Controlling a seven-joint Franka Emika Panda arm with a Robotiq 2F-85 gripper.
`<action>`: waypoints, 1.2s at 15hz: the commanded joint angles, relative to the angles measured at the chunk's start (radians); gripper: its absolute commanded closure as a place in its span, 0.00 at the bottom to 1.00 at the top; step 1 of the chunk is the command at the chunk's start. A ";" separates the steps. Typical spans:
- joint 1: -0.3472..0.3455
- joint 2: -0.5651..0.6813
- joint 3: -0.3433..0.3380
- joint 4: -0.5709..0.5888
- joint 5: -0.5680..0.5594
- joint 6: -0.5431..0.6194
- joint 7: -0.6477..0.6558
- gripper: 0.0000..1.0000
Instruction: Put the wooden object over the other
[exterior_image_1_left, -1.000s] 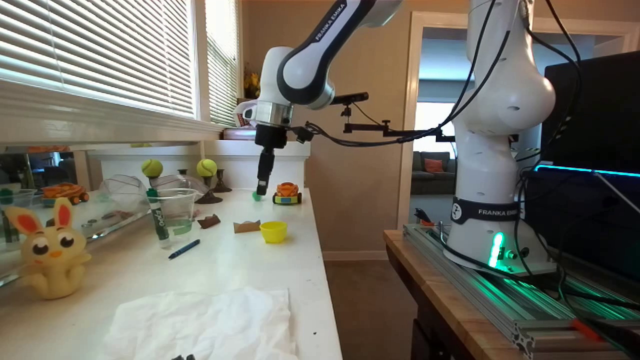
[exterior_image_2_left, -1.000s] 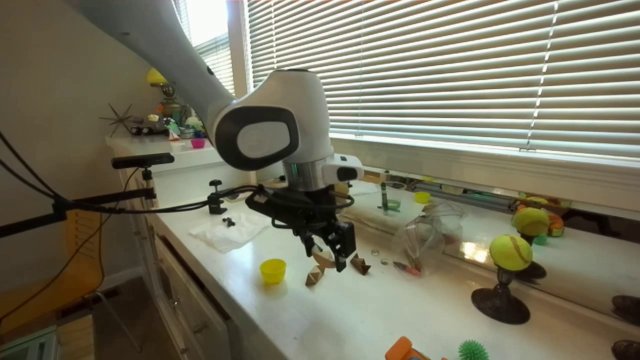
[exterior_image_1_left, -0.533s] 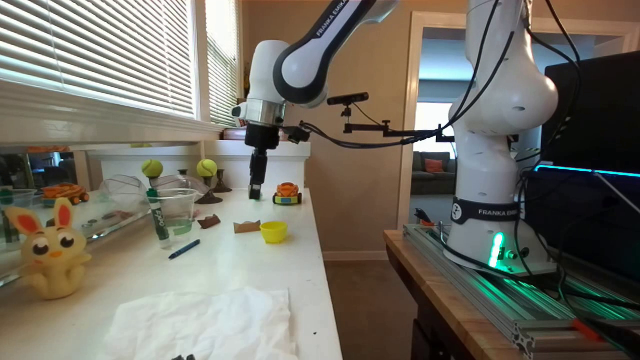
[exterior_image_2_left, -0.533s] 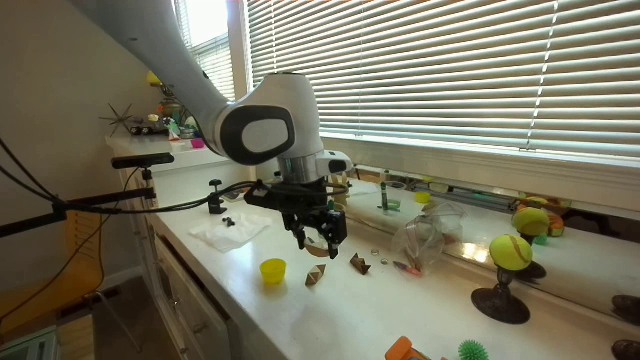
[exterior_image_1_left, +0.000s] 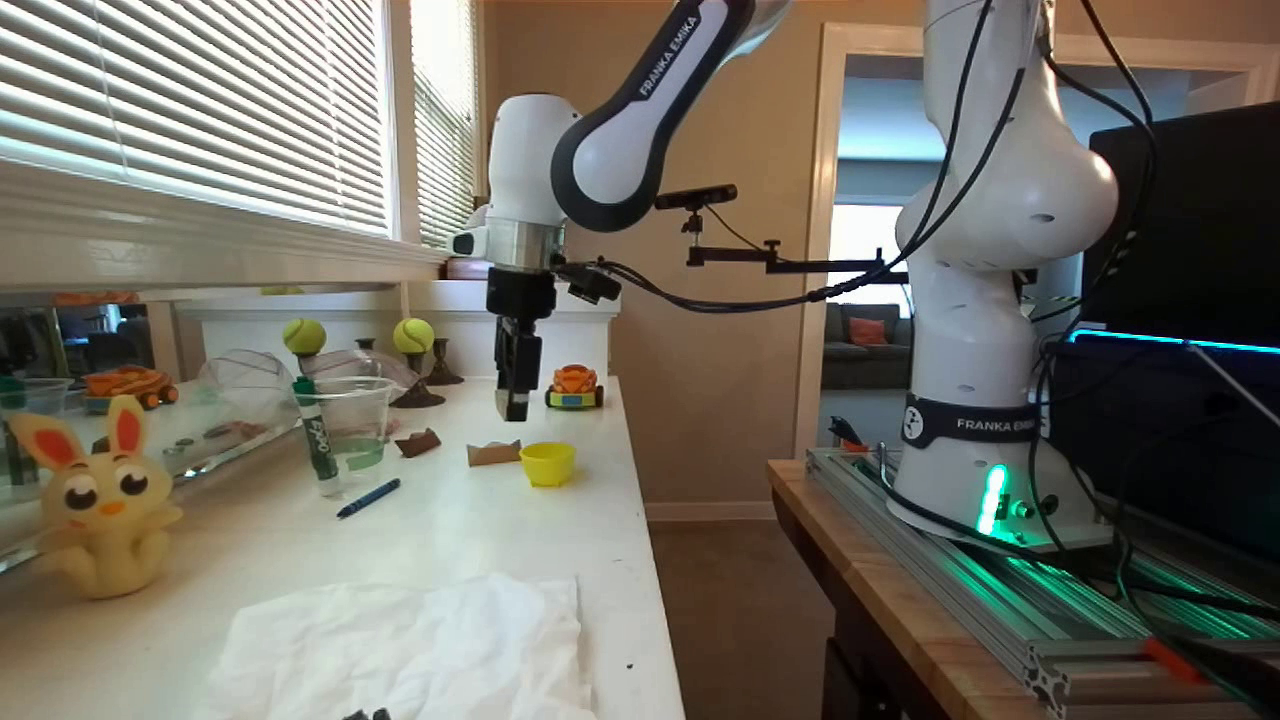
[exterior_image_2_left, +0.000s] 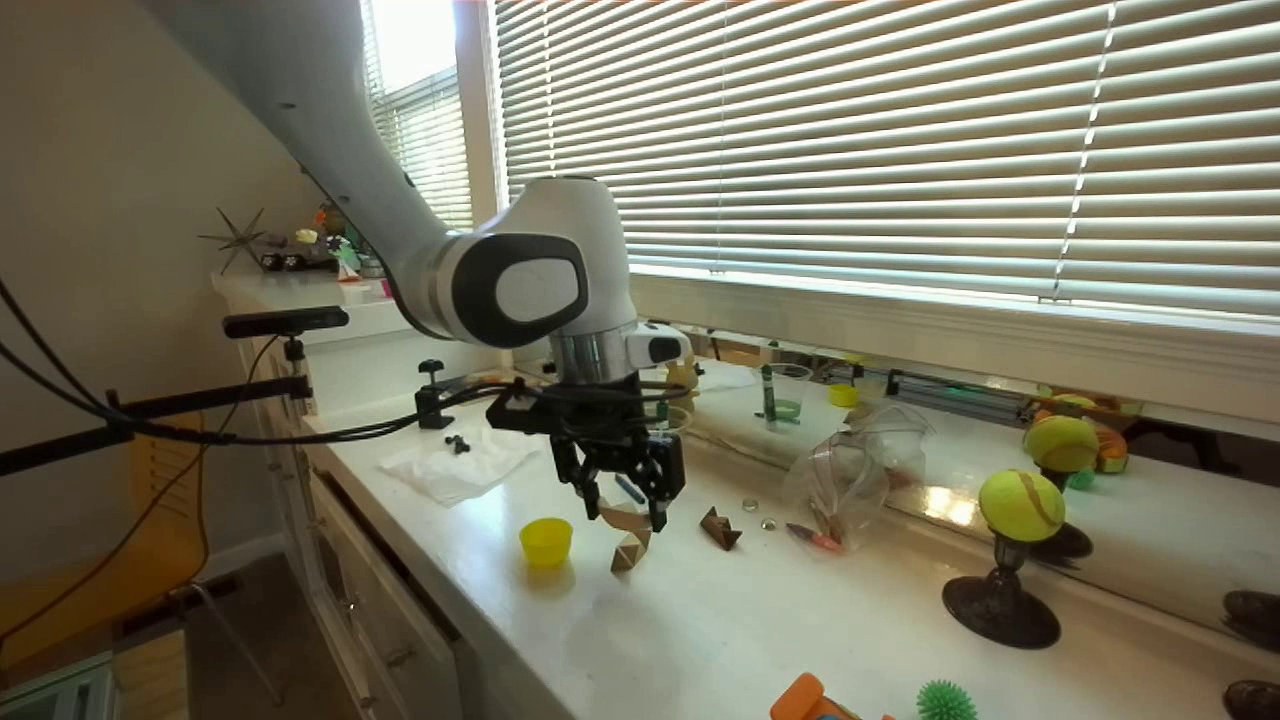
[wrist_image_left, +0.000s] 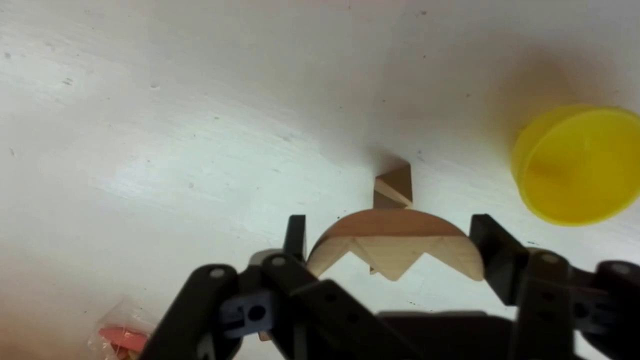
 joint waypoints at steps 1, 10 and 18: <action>0.007 0.028 -0.003 0.014 -0.049 0.005 0.026 0.44; 0.011 0.054 0.001 0.020 -0.043 0.002 0.027 0.44; 0.017 0.078 0.005 0.039 -0.044 0.016 0.040 0.44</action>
